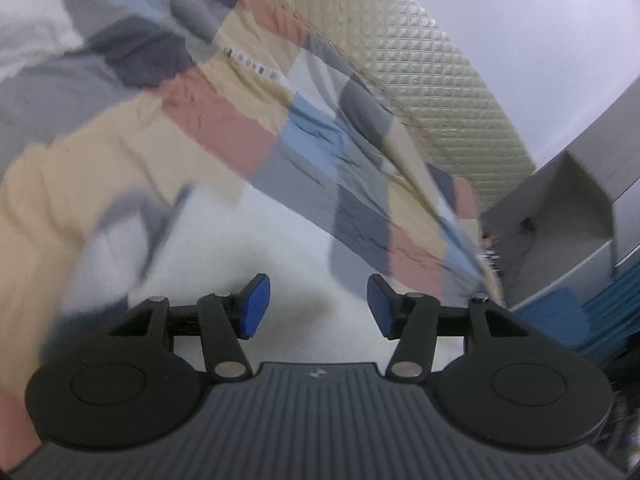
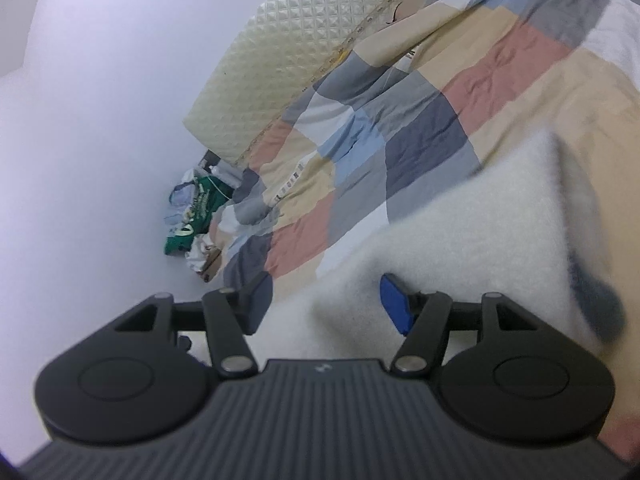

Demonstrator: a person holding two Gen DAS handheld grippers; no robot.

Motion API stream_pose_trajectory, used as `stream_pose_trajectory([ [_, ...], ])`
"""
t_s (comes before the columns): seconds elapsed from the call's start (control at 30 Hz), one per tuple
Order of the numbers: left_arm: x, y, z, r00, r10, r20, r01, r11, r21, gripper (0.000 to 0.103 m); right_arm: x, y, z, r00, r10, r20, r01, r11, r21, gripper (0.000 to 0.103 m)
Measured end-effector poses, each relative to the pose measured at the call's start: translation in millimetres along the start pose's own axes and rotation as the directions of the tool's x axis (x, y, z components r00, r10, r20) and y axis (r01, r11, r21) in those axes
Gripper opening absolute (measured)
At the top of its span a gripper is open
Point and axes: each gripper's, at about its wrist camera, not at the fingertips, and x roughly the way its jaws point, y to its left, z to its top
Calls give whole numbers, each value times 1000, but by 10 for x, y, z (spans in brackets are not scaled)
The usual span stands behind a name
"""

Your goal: Fold large clothes

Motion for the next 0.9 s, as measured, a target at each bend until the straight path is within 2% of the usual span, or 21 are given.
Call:
stream_pose_trajectory([
  [0.2,689,294,98,996,53,-69,-52,998,21,60,549,-84,126,998,-64,-13,62,992,-109,60],
  [0.33,982,338,59,992,98,-75,-93,993,78,60,812,-110,121,994,-110,-15,105,971,-215,59],
  [0.47,1173,373,80,991,112,-73,-104,988,116,60,1065,-215,172,990,-143,-21,132,957,-259,59],
  [0.63,1219,391,101,992,106,-62,-98,988,122,60,1155,-248,182,988,-153,-10,143,941,-307,59],
  [0.77,1064,350,128,995,92,-35,-87,989,119,61,1074,-123,172,986,-164,0,154,925,-348,60],
  [0.83,913,342,150,995,101,2,-100,988,116,65,958,-73,202,988,-152,27,151,920,-360,60],
  [0.9,706,326,148,990,126,63,-133,983,124,70,794,-28,243,982,-168,86,188,909,-372,61],
])
